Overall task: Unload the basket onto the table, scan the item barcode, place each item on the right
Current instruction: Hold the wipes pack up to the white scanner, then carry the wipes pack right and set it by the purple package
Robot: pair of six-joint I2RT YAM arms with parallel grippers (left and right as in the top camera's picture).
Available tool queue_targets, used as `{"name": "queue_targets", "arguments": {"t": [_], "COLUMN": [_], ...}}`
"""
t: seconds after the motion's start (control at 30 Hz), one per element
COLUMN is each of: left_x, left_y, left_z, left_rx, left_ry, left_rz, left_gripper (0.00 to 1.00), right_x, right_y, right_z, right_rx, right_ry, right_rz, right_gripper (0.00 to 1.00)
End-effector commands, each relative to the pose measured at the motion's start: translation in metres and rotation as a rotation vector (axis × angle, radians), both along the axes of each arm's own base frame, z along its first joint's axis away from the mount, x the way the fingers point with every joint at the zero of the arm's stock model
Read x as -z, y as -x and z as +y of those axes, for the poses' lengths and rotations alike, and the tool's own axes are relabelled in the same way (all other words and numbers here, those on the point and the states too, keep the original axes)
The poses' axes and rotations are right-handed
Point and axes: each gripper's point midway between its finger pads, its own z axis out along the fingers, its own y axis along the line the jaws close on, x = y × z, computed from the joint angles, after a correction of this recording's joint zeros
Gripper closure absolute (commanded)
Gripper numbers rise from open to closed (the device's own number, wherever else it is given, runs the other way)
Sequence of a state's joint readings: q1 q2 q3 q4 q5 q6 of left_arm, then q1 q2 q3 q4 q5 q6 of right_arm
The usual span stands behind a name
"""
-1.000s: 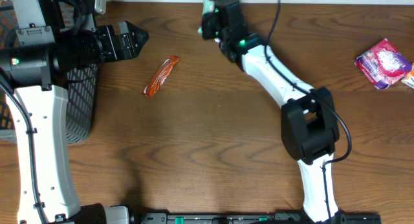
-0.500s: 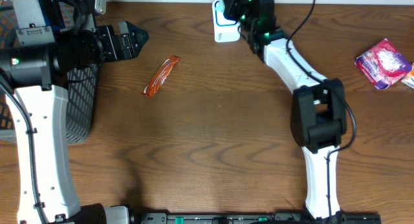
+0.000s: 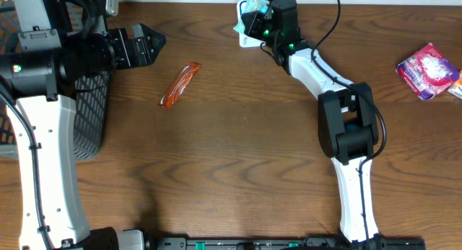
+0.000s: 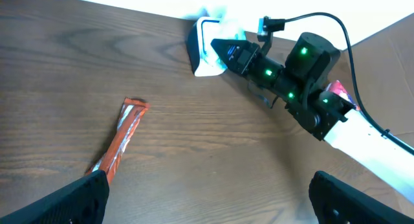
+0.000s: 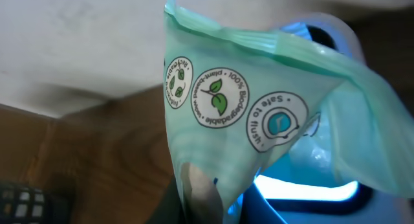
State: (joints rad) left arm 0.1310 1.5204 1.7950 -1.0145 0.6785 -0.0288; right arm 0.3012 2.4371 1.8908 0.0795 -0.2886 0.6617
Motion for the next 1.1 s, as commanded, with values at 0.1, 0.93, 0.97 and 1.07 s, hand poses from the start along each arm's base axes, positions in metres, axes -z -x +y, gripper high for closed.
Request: {"name": "queue_targets", "arguments": {"t": [0.1, 0.93, 0.97, 1.07], "left_x": [-0.001, -0.001, -0.001, -0.001], "left_y": [-0.001, -0.001, -0.001, -0.001], "left_z": [0.0, 0.0, 0.0, 0.0], "left_rx": [0.006, 0.006, 0.006, 0.006], "left_ry": [0.006, 0.006, 0.006, 0.006], "left_rz": [-0.001, -0.001, -0.001, -0.002], "left_gripper": [0.02, 0.02, 0.02, 0.02], "right_x": [-0.087, -0.027, -0.026, -0.022], "right_y": [-0.011, 0.162, 0.167, 0.188], "right_z": [-0.058, -0.491, -0.499, -0.523], "right_rx": [0.043, 0.808, 0.816, 0.851], "right_ry": [0.04, 0.593, 0.572, 0.539], "right_rz": [-0.112, 0.648, 0.657, 0.702], "right_gripper": [0.99, 0.99, 0.99, 0.99]}}
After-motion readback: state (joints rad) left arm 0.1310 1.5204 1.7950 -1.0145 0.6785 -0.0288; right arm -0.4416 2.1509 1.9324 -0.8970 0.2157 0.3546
